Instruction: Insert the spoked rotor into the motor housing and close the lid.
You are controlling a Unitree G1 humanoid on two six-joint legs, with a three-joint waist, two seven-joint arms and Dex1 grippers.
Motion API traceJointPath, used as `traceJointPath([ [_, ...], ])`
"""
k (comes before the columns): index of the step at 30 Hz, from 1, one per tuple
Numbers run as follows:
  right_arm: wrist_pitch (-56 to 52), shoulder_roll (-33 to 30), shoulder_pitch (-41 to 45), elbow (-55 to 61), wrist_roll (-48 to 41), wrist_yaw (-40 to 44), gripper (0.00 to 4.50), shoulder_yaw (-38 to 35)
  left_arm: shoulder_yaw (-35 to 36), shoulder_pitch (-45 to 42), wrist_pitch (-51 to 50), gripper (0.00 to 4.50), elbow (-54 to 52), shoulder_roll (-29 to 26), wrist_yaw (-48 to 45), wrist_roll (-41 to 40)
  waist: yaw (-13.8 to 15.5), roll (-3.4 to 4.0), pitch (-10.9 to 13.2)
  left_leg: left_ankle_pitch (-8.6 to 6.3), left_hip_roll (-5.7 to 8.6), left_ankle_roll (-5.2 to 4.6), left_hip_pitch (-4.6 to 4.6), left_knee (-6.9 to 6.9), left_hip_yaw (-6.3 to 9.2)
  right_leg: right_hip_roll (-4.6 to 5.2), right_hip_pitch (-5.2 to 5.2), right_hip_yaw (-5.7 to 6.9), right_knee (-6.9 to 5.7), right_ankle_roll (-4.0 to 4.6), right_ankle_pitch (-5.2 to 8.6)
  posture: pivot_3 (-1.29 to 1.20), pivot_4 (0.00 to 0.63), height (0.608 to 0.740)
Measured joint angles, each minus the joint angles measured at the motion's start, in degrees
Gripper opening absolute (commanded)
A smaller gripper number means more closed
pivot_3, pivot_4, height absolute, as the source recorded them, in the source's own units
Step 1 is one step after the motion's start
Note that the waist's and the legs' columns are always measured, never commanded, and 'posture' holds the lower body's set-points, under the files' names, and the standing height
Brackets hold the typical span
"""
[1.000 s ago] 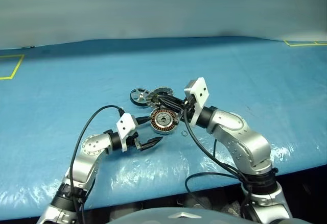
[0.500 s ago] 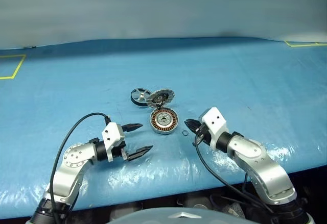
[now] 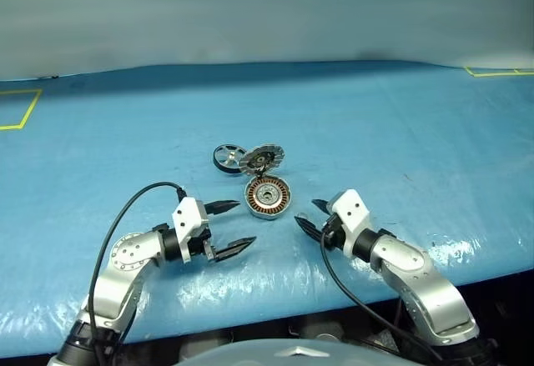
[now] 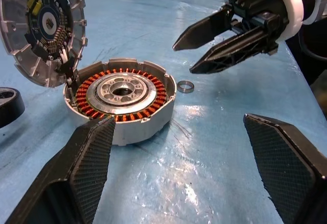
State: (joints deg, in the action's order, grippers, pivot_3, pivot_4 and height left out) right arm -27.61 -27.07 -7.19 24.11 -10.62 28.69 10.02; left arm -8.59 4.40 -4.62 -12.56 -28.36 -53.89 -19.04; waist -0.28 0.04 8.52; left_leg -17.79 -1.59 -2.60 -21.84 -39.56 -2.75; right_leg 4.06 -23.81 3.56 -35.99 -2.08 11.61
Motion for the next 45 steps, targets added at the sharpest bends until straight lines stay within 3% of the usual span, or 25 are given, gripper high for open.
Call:
traceJointPath([
  [15, 5.37, 0.16, 1.39, -5.95, 5.10, 0.98, 3.02, 1.88, 0.17, -0.08, 0.35, 4.28, 1.22, -0.48, -1.18, -0.04, -0.05, -0.04, -0.02, 0.01, -0.02, 0.01, 0.08, -0.01, -0.03, -0.02, 0.06, -0.03, -0.01, -0.02, 0.01, 0.00, 0.150, 0.740],
  [18, 5.73, 0.20, 1.31, -6.03, 5.57, 1.33, 2.41, 2.07, 0.21, -0.11, 0.35, 4.28, 1.27, -0.57, -1.18, -0.04, -0.03, -0.04, -0.03, 0.01, -0.02, 0.01, 0.10, -0.01, -0.02, -0.02, 0.07, -0.03, -0.01, -0.02, 0.01, 0.00, 0.150, 0.740],
  [22, 5.77, 0.28, 1.14, -6.03, 5.59, 1.79, 1.02, 2.65, 0.23, -0.21, 0.35, 4.28, 1.30, -0.86, -1.18, -0.03, -0.02, -0.05, -0.03, 0.01, -0.02, 0.01, 0.11, -0.04, -0.03, -0.02, 0.09, -0.05, -0.02, -0.03, 0.00, 0.00, 0.150, 0.740],
  [24, 5.76, 0.26, 1.11, -6.03, 5.67, 1.87, 0.72, 2.65, 0.25, -0.23, 0.35, 4.28, 1.33, -0.89, -1.15, -0.03, -0.01, -0.06, -0.04, 0.01, -0.01, 0.01, 0.12, -0.06, -0.04, -0.02, 0.09, -0.06, -0.02, -0.04, 0.00, 0.00, 0.150, 0.740],
  [32, 3.12, 0.70, 1.14, -5.10, 4.59, 2.02, 0.72, 1.57, 0.28, -0.46, 0.57, 4.28, 1.34, -0.90, -1.01, -0.02, 0.17, -0.09, -0.06, 0.01, -0.01, 0.01, 0.12, -0.06, -0.04, -0.02, 0.10, -0.08, -0.03, -0.02, -0.02, 0.00, 0.150, 0.740],
  [38, -1.01, 0.44, 1.52, -1.09, 0.84, 2.36, 0.72, -3.55, 0.51, -0.46, 1.19, 4.28, 1.35, -0.89, -0.42, 0.01, 0.47, -0.08, -0.05, 0.00, -0.02, 0.00, 0.12, -0.06, -0.07, -0.04, 0.06, -0.12, -0.03, -0.03, -0.03, 0.00, 0.150, 0.740],
  [45, -3.75, 0.90, 10.53, 2.99, -2.22, 5.07, 0.72, -0.87, 0.65, -0.73, 1.21, 4.28, 1.37, -0.77, 0.15, 0.01, 0.15, -0.08, -0.05, 0.01, -0.04, 0.01, 0.13, -0.06, -0.07, -0.09, 0.06, -0.13, -0.06, -0.02, -0.04, 0.00, 0.150, 0.740],
])
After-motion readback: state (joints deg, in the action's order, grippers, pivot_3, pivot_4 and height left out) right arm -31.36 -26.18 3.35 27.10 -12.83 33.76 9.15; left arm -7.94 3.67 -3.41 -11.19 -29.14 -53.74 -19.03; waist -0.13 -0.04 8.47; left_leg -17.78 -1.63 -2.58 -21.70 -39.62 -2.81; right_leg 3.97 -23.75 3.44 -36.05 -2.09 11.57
